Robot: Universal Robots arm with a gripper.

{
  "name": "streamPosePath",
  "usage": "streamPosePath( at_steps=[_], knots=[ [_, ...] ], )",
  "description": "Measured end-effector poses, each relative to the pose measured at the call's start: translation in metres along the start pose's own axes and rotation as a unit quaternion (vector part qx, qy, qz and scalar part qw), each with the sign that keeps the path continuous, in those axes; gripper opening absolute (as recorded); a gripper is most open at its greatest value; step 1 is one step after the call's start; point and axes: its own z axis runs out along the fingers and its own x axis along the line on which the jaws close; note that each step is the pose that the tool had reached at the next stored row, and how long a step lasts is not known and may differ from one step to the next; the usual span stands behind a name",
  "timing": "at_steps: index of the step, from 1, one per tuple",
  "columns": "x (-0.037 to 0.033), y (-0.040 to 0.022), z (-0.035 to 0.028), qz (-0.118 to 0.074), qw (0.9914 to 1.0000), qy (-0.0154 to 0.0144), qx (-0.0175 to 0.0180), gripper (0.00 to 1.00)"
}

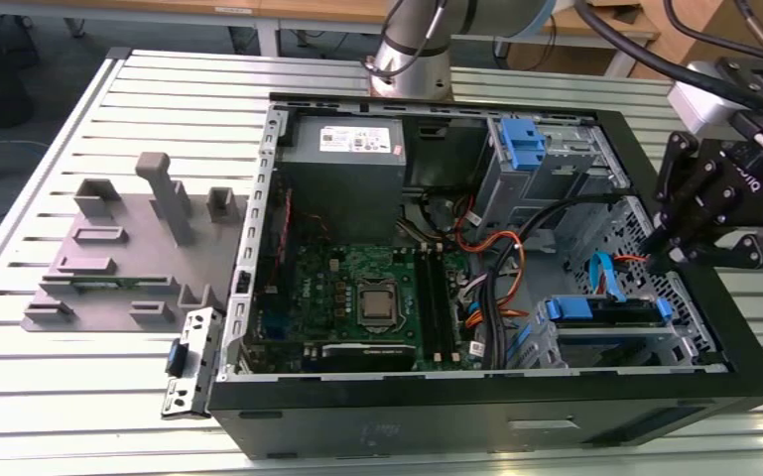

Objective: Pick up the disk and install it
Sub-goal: 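Insert the second disk wire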

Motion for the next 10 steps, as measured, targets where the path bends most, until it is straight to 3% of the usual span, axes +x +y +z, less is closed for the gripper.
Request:
streamPosePath(
  at_steps=[10],
  knots=[
    [0.0, -0.0135, 0.003, 0.0, 0.99999, 0.0035, 0.0, 0.24]
  ],
)
